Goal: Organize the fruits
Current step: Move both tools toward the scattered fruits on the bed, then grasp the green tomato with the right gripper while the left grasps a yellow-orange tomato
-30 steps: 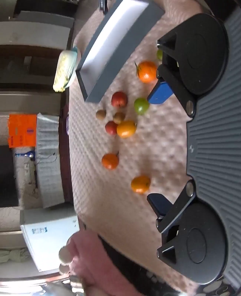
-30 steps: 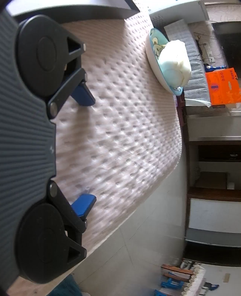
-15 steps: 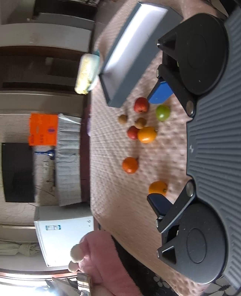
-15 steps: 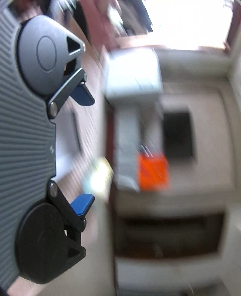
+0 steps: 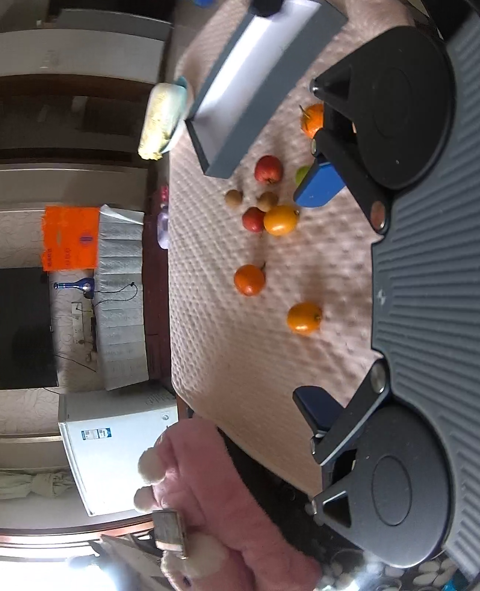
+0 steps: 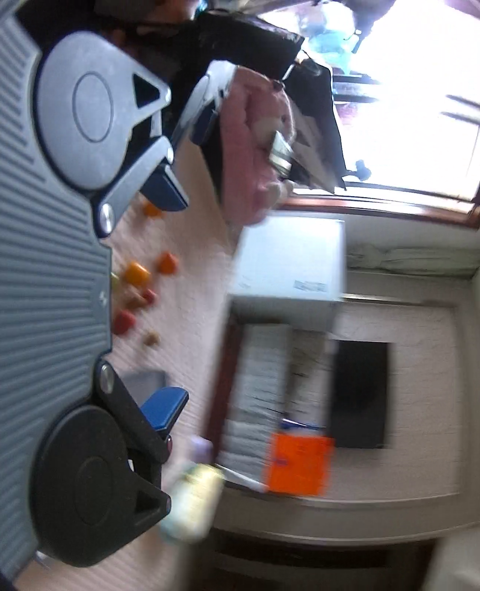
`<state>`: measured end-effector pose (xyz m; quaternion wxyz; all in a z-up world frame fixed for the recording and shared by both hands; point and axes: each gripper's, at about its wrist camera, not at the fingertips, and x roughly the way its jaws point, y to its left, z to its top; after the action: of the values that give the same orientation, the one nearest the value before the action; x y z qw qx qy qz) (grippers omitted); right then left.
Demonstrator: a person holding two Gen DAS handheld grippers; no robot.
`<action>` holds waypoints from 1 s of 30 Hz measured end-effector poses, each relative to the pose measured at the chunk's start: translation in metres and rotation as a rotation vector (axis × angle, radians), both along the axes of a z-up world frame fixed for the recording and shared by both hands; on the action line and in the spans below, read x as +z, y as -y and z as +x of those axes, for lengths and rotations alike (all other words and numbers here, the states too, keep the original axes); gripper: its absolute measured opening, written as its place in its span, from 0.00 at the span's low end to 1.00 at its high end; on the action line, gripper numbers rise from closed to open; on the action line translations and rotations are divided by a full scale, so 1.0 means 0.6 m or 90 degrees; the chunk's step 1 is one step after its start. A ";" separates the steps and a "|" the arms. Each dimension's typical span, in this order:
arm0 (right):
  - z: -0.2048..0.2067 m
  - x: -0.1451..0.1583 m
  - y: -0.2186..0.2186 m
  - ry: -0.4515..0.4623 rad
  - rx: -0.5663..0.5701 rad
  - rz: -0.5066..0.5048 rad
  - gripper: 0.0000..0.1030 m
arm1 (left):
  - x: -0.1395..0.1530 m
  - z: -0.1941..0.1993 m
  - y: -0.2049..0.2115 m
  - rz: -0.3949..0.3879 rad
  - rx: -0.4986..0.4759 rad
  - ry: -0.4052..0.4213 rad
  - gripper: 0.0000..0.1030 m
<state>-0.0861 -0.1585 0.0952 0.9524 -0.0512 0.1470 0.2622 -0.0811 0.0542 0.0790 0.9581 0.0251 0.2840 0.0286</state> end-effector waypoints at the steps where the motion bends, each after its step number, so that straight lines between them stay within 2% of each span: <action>1: 0.003 -0.007 -0.004 -0.018 -0.003 -0.012 0.99 | -0.007 0.001 0.003 0.003 0.000 -0.005 1.00; 3: 0.001 -0.020 -0.011 -0.043 0.001 -0.027 0.93 | -0.026 0.006 0.008 -0.002 -0.002 -0.013 1.00; 8: 0.004 -0.046 -0.017 -0.078 -0.011 -0.068 0.91 | -0.039 0.021 0.024 0.023 -0.022 -0.007 1.00; 9: 0.011 -0.049 -0.015 -0.094 -0.016 -0.072 0.86 | -0.042 0.027 0.023 0.018 -0.021 -0.011 1.00; 11: 0.025 -0.061 -0.014 -0.135 -0.026 -0.060 0.79 | -0.047 0.041 0.019 0.010 -0.013 -0.025 1.00; 14: 0.040 -0.078 -0.021 -0.176 -0.037 -0.059 0.78 | -0.052 0.058 0.014 0.012 -0.004 -0.032 1.00; 21: 0.042 -0.092 -0.032 -0.181 -0.035 -0.080 0.74 | -0.064 0.072 0.002 0.007 -0.007 -0.048 1.00; 24: 0.045 -0.095 -0.031 -0.188 -0.042 -0.081 0.66 | -0.067 0.075 0.000 0.004 -0.012 -0.054 1.00; 30: 0.052 -0.107 -0.030 -0.200 -0.054 -0.089 0.62 | -0.071 0.082 -0.007 0.001 -0.021 -0.052 1.00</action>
<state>-0.0550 -0.1407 0.0311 0.9220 -0.0694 0.3143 0.2154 -0.0317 0.0586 0.0364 0.9460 0.0312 0.3226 0.0122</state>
